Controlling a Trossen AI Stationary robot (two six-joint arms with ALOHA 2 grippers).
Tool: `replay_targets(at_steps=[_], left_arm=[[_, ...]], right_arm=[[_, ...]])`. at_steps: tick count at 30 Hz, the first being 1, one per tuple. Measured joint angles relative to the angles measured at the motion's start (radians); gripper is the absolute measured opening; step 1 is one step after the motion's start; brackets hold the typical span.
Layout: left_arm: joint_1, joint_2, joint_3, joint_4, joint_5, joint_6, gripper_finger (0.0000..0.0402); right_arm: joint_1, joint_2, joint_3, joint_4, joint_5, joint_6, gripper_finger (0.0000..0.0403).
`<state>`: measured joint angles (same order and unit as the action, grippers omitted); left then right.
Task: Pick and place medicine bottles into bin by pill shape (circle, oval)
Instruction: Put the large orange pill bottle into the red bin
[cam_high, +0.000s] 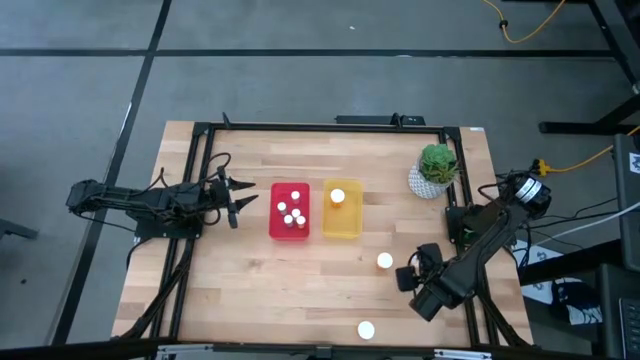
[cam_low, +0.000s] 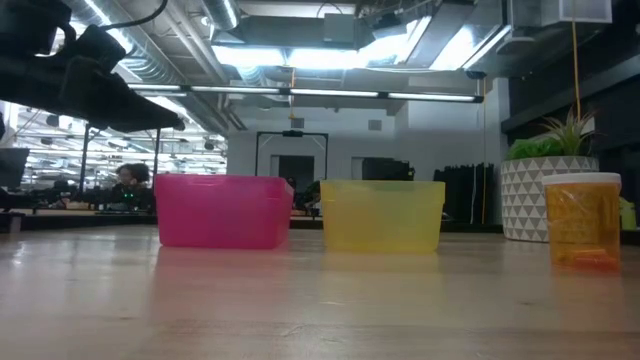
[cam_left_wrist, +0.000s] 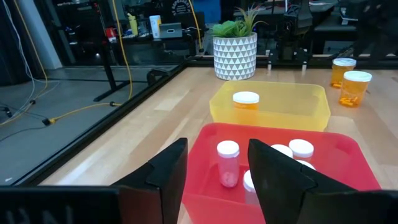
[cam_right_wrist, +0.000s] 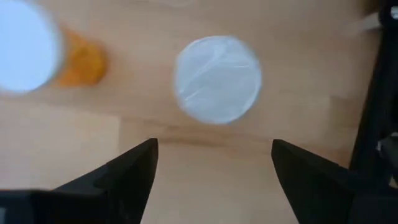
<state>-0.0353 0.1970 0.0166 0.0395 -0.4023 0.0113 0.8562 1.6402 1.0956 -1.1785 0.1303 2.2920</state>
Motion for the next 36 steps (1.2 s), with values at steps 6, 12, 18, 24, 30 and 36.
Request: replay_targets(at_steps=[6, 12, 18, 24, 30, 36], left_arm=[[0.000, 0.000, 0.000, 0.000, 0.000, 0.000, 0.0163], [0.000, 0.000, 0.000, 0.000, 0.000, 0.000, 0.0163], [0.000, 0.000, 0.000, 0.000, 0.000, 0.000, 0.0162], [0.000, 0.000, 0.000, 0.000, 0.000, 0.000, 0.0161], [0.000, 0.000, 0.000, 0.000, 0.000, 0.000, 0.0162], [0.000, 0.000, 0.000, 0.000, 0.000, 0.000, 0.0163]], right_arm=[[0.000, 0.001, -0.072, 0.062, 0.051, 0.033, 0.0315], [-0.003, 0.001, -0.073, 0.008, 0.138, 0.034, 0.0314], [-0.003, 0.001, -0.074, -0.012, 0.139, 0.033, 0.0314], [-0.003, 0.001, -0.128, 0.039, 0.135, 0.033, 0.0314], [-0.005, 0.001, -0.139, 0.063, 0.142, 0.035, 0.0314], [-0.005, 0.001, -0.139, 0.055, 0.166, 0.036, 0.0314]])
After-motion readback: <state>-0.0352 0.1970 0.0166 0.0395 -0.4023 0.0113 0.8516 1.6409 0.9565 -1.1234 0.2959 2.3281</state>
